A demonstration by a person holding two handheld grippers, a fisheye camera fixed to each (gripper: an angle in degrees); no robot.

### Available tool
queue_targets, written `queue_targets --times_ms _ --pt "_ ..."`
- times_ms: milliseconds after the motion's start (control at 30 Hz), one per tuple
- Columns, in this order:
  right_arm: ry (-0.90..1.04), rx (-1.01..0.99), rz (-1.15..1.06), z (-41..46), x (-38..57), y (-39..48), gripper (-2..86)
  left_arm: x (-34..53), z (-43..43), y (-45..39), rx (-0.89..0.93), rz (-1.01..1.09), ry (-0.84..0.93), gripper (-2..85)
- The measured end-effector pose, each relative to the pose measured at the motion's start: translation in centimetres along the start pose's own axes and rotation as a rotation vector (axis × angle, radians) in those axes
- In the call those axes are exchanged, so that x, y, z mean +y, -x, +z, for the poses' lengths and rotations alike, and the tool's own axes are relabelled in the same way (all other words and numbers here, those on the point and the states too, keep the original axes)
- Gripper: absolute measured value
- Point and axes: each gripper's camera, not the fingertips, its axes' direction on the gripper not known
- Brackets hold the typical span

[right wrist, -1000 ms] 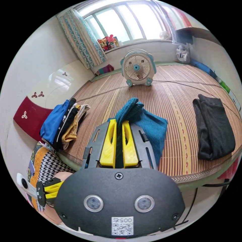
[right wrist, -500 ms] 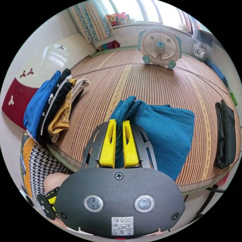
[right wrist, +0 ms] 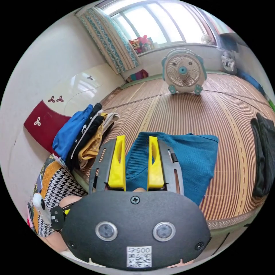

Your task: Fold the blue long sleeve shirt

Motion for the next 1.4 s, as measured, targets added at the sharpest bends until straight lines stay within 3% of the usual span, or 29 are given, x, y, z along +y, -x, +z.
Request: queue_targets --times_ms 233,533,900,1400 --pt "-0.012 0.01 0.191 -3.0 0.5 -6.1 9.3 -1.1 -2.7 -1.8 0.004 0.028 -0.095 3.3" --pt "0.004 0.069 0.269 -5.8 0.8 -9.8 8.2 0.3 -1.6 -0.4 -0.158 -0.142 -0.007 -0.3" --pt "0.064 0.129 0.288 -5.9 -0.2 -10.7 4.9 -1.4 0.0 -4.6 -0.106 -0.027 -0.001 -0.6" --pt "0.272 0.32 0.153 1.4 -3.5 -9.0 -1.5 -3.0 7.9 -3.8 -0.23 -0.017 0.117 0.0"
